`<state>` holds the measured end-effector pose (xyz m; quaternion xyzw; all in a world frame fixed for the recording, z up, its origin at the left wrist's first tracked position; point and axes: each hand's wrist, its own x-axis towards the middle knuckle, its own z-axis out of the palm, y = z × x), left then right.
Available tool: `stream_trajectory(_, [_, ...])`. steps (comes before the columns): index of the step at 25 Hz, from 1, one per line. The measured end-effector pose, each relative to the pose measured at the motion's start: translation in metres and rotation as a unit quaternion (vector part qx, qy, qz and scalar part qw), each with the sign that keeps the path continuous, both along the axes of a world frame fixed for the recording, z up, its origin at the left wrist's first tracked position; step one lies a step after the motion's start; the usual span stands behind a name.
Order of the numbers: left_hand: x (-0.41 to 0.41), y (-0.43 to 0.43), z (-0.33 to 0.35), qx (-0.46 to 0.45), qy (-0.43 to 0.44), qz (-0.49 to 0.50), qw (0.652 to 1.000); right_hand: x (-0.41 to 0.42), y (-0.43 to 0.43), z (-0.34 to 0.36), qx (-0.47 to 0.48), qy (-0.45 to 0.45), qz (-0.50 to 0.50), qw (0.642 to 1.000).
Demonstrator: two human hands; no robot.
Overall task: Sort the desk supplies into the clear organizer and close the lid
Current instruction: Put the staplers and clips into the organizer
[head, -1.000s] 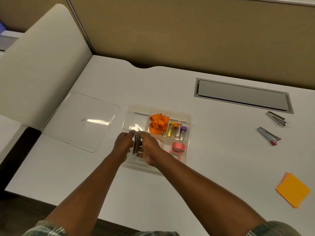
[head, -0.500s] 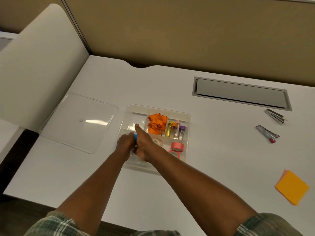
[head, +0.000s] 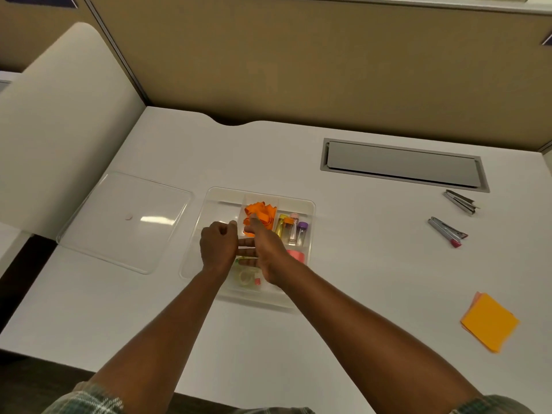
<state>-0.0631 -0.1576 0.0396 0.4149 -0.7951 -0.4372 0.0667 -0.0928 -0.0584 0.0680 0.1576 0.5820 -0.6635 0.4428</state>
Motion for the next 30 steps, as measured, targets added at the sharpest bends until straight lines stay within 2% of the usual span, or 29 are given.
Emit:
stream_trajectory(3, [-0.009, 0.032, 0.012, -0.001, 0.032, -0.051, 0.998, -0.007, 0.035, 0.004, 0.021, 0.092, 0.021, 0.995])
stream_trajectory(6, [-0.021, 0.074, 0.018, -0.002, 0.044, -0.099, 0.994, -0.017, 0.081, 0.001, 0.064, 0.148, 0.023, 0.987])
stream_trajectory(10, [-0.037, 0.135, 0.015, -0.002, 0.033, -0.159, 0.987, -0.032, 0.165, -0.009, 0.164, 0.214, 0.010, 0.963])
stream_trajectory(14, [-0.045, 0.193, 0.007, 0.008, 0.005, -0.204, 0.979, -0.053, 0.260, -0.030, 0.257, 0.219, -0.024, 0.941])
stream_trajectory(16, [-0.047, 0.217, 0.002, 0.016, -0.006, -0.228, 0.973, -0.065, 0.302, -0.044, 0.326, 0.240, -0.022, 0.914])
stream_trajectory(19, [-0.048, 0.247, -0.002, 0.008, -0.029, -0.268, 0.963, -0.080, 0.356, -0.067, 0.448, 0.326, -0.002, 0.832])
stream_trajectory(22, [-0.045, 0.272, -0.008, -0.004, -0.066, -0.302, 0.951, -0.092, 0.393, -0.082, 0.518, 0.356, 0.057, 0.776])
stream_trajectory(24, [-0.043, 0.283, -0.010, -0.012, -0.081, -0.312, 0.946, -0.101, 0.409, -0.084, 0.543, 0.346, 0.112, 0.757])
stream_trajectory(28, [-0.043, 0.295, -0.012, -0.022, -0.093, -0.323, 0.941, -0.122, 0.423, -0.094, 0.548, 0.316, 0.177, 0.754])
stream_trajectory(30, [-0.045, 0.299, -0.013, -0.022, -0.098, -0.326, 0.940, -0.130, 0.426, -0.096, 0.571, 0.312, 0.191, 0.735])
